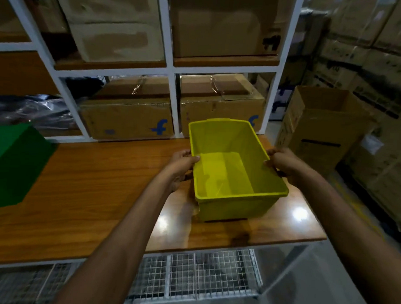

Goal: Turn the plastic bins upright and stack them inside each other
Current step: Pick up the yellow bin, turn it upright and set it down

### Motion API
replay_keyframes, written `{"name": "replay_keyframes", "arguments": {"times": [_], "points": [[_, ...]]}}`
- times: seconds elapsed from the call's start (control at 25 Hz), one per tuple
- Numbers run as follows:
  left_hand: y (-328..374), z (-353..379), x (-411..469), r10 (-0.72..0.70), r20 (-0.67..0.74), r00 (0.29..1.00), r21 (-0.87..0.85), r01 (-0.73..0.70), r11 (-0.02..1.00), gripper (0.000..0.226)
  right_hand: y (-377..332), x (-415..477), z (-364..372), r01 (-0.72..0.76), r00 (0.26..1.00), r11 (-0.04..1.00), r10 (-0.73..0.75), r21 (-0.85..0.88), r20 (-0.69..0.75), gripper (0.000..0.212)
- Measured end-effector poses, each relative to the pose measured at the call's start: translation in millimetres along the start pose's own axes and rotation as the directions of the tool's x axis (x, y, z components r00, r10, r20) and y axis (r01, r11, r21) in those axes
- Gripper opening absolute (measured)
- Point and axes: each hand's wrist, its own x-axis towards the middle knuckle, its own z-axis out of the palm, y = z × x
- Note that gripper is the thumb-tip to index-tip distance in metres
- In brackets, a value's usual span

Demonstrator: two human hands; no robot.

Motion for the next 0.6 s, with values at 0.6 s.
{"name": "replay_keyframes", "arguments": {"times": [0.6], "points": [[26.2, 91.7, 102.6, -0.079, -0.112, 0.991, 0.053, 0.085, 0.995, 0.016, 9.0, 117.2, -68.9, -0.122, 0.991, 0.987, 0.114, 0.105, 0.073, 0.023]]}}
